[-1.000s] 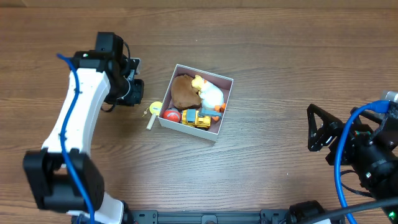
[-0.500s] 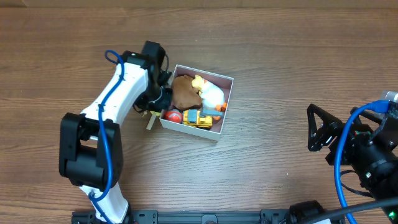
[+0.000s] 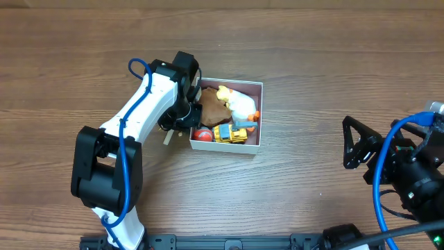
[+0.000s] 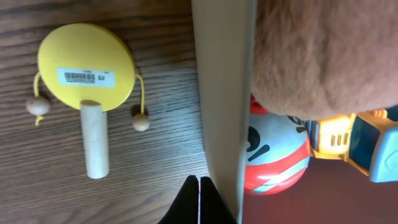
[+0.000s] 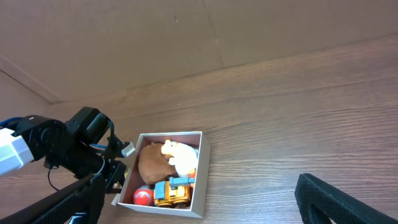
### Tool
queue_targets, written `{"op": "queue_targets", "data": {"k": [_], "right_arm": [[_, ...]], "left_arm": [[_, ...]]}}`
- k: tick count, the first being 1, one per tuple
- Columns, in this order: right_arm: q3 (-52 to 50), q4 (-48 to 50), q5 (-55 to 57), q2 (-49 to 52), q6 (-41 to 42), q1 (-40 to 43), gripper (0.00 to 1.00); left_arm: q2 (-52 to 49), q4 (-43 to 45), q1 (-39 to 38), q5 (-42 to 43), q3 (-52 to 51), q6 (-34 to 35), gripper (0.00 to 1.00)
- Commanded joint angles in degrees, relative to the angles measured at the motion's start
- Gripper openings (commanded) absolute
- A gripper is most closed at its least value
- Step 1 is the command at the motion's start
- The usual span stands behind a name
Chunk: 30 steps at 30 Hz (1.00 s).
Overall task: Pack container
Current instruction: 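Grasp the yellow wooden rattle by its handle with the left gripper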
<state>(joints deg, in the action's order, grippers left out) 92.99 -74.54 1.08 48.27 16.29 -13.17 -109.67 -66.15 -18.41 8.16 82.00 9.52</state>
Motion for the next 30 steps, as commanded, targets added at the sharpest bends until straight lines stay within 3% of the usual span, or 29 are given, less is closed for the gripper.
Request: {"op": "queue_targets", "data": {"k": [1,5,7,9,11,13,16,18,24,30], "right_arm": [[0.42,0.44,0.81,0.00,-0.02,0.09,1.00],[0.39,0.44,0.81,0.00,-0.02,0.09,1.00],[0.39,0.44,0.81,0.00,-0.02,0.09,1.00],[0.42,0.44,0.81,0.00,-0.02,0.09,1.00],[0.39,0.44,0.81,0.00,-0.02,0.09,1.00],[0.42,0.44,0.81,0.00,-0.02,0.09,1.00],[0.39,0.44,0.81,0.00,-0.02,0.09,1.00],[0.39,0.44,0.79,0.00,-0.02,0.09,1.00],[0.39,0.44,0.81,0.00,-0.02,0.09,1.00],[0.39,0.44,0.81,0.00,-0.02,0.09,1.00]], "left_arm": [[0.00,-0.96,-0.74,-0.35,-0.11,2.03,0.04],[0.98,-3.50,1.60,-7.82,-0.07,6.36,0.05],[1.49,-3.69,3.65,-7.76,-0.07,5.66,0.13],[1.55,-3.67,5.60,-7.74,-0.07,2.62,0.38],[1.55,-3.65,7.02,-7.30,-0.11,-1.84,0.53],[1.55,-3.67,7.65,-6.14,-0.13,-8.04,0.58],[1.53,-2.99,7.58,-5.99,-0.44,-16.65,0.55],[1.53,-2.25,7.45,-5.44,-0.70,-18.69,0.52],[1.53,2.69,7.48,-5.88,-4.44,-19.87,0.42],[1.51,8.90,7.52,-6.25,-9.97,-19.82,0.42]]}}
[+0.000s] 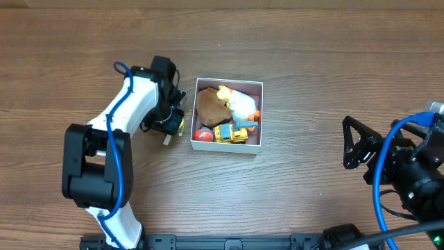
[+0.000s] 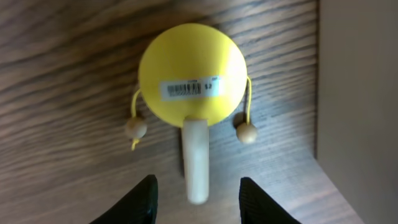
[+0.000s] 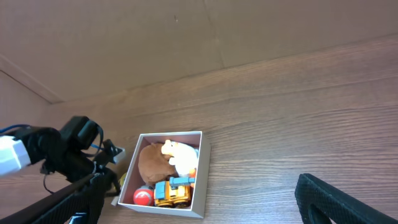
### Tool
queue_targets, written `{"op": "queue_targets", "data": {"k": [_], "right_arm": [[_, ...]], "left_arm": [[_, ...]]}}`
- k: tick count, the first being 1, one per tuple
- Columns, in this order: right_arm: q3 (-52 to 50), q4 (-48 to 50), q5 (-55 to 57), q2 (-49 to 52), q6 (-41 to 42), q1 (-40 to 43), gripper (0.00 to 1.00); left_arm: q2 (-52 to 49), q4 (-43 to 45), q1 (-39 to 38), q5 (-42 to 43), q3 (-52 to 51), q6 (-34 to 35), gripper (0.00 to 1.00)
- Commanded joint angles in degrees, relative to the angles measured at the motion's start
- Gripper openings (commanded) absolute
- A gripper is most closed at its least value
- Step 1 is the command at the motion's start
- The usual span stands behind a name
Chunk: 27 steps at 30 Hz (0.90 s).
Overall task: Pack container
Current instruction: 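Grasp the yellow wooden rattle by its handle with the left gripper, then lift the rattle over the box and lower it inside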
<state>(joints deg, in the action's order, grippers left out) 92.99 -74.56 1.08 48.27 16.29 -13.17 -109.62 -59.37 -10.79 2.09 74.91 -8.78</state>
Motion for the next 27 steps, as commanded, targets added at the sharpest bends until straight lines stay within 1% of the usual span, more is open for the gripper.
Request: {"op": "queue_targets", "data": {"k": [1,3,5,8,10,17,19,21,23,27], "right_arm": [[0.39,0.46,0.81,0.00,-0.02,0.09,1.00],[0.42,0.46,0.81,0.00,-0.02,0.09,1.00],[0.39,0.46,0.81,0.00,-0.02,0.09,1.00],[0.39,0.46,0.81,0.00,-0.02,0.09,1.00],[0.39,0.46,0.81,0.00,-0.02,0.09,1.00],[0.39,0.46,0.81,0.00,-0.02,0.09,1.00],[0.39,0.46,0.81,0.00,-0.04,0.09,1.00],[0.39,0.46,0.79,0.00,-0.02,0.09,1.00],[0.39,0.46,0.79,0.00,-0.02,0.09,1.00],[0.39,0.46,0.81,0.00,-0.02,0.09,1.00]], "left_arm": [[1.46,2.78,-0.11,-0.17,-3.34,-1.55,0.42],[1.46,3.78,-0.11,-0.17,-4.02,-1.55,0.42],[1.46,4.79,-0.11,-0.17,-5.07,-1.53,0.40],[1.36,6.19,-0.09,-0.42,-6.27,-1.22,0.33],[1.36,7.30,-0.09,-2.03,-6.93,0.26,0.28],[1.31,7.41,-0.09,-2.32,-7.10,0.20,0.24],[1.31,7.41,-0.09,-2.34,-7.10,0.20,0.17],[1.31,7.32,-0.09,-2.60,-7.10,0.20,0.04],[1.33,5.95,-0.09,-2.67,-6.51,0.24,0.04],[1.46,-1.14,-0.09,-3.54,-1.22,0.24,0.04]]}}
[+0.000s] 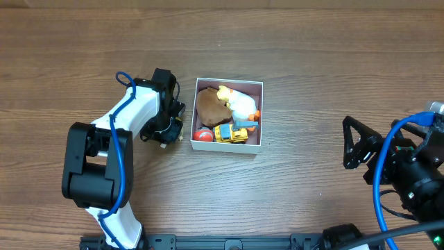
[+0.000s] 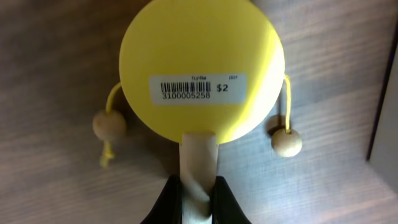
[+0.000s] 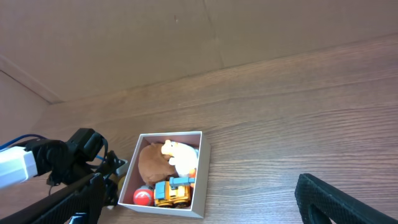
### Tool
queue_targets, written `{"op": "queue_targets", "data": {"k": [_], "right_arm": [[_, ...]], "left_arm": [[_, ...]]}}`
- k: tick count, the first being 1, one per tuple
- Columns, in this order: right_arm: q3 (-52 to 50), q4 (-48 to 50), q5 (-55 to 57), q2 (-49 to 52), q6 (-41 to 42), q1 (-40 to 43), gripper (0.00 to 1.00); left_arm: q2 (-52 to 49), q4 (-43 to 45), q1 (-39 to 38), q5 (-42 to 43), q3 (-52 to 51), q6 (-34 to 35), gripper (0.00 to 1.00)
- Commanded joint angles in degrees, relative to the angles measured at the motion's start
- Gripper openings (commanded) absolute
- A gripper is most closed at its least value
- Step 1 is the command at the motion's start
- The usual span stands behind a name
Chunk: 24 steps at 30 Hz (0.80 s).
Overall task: Pack container
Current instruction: 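Lift the rattle over the box and lower it inside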
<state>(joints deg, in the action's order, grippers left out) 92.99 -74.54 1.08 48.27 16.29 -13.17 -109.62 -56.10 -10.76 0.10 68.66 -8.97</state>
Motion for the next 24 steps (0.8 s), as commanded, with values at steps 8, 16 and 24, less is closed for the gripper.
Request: {"op": "queue_targets", "data": {"k": [8,16,24], "right_arm": [[0.39,0.44,0.81,0.00,-0.02,0.09,1.00],[0.39,0.44,0.81,0.00,-0.02,0.09,1.00],[0.39,0.44,0.81,0.00,-0.02,0.09,1.00]], "left_arm": [[1.55,-23.17,-0.76,-2.93,29.35,1.70,0.04],[1.51,-24.33,-10.10,7.19,42.38,-11.69,0.04],[1.27,-16.04,-20.52,4.13,31.45,-21.86,0.04]]}}
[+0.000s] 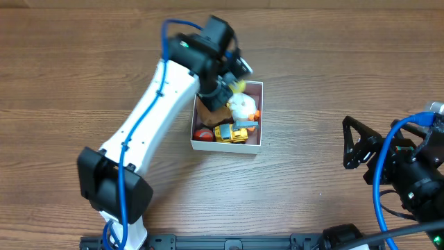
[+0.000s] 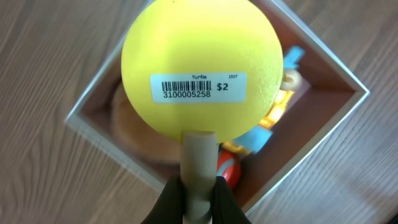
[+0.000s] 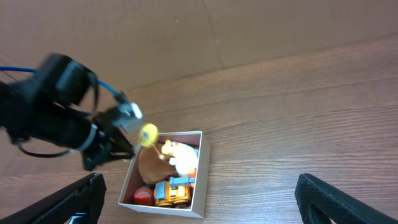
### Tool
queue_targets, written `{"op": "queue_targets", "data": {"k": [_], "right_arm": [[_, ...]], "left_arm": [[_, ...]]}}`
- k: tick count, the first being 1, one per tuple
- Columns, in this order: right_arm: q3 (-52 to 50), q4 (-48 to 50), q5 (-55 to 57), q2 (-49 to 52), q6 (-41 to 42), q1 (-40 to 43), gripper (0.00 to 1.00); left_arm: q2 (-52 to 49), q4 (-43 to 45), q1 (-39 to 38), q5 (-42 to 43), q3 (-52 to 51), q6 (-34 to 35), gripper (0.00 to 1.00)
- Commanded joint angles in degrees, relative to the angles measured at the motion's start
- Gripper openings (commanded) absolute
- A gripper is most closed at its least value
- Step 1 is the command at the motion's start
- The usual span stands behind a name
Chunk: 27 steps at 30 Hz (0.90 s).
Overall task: Pack container
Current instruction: 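Lift the rattle over the box and lower it inside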
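Note:
The yellow rattle drum (image 2: 199, 68) with its barcode sticker and pale wooden handle (image 2: 198, 165) is held by my left gripper (image 2: 198, 198), shut on the handle. It hangs above the white box (image 1: 258, 114), which holds a brown plush (image 3: 152, 165), a white plush (image 1: 243, 105), a yellow and blue toy truck (image 1: 230, 133) and a red ball (image 1: 202, 134). In the right wrist view the drum (image 3: 148, 133) shows over the box's far left corner. My right gripper (image 3: 199, 199) stands open at the table's right side, far from the box.
Brown wooden table (image 1: 312, 62) all round the box. A cardboard wall (image 3: 186, 31) rises behind the table in the right wrist view. My left arm (image 1: 159, 118) stretches diagonally from the front left up to the box.
My left gripper, shut on the drum's handle on the table left of the box, is now raised over the box with the drum in it. The right arm has not moved.
My left gripper was shut beside the box's left wall with the drum lying on the table nearby. Then it was open over the drum's handle. Then it was shut on the handle, and now it holds the drum above the box.

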<state>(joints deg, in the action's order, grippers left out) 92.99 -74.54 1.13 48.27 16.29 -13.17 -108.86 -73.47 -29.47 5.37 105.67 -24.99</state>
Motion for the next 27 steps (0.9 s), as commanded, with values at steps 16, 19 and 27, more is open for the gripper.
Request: {"op": "queue_targets", "data": {"k": [16,19,27], "right_arm": [[0.39,0.44,0.76,0.00,-0.02,0.09,1.00],[0.39,0.44,0.76,0.00,-0.02,0.09,1.00],[0.42,0.44,0.76,0.00,-0.02,0.09,1.00]], "left_arm": [[0.55,9.25,-1.95,-4.31,-20.04,-6.36,0.44],[0.68,9.01,-1.92,-4.35,-18.05,-3.28,1.00],[0.68,0.92,-1.95,-4.28,-4.17,3.23,1.00]]}}
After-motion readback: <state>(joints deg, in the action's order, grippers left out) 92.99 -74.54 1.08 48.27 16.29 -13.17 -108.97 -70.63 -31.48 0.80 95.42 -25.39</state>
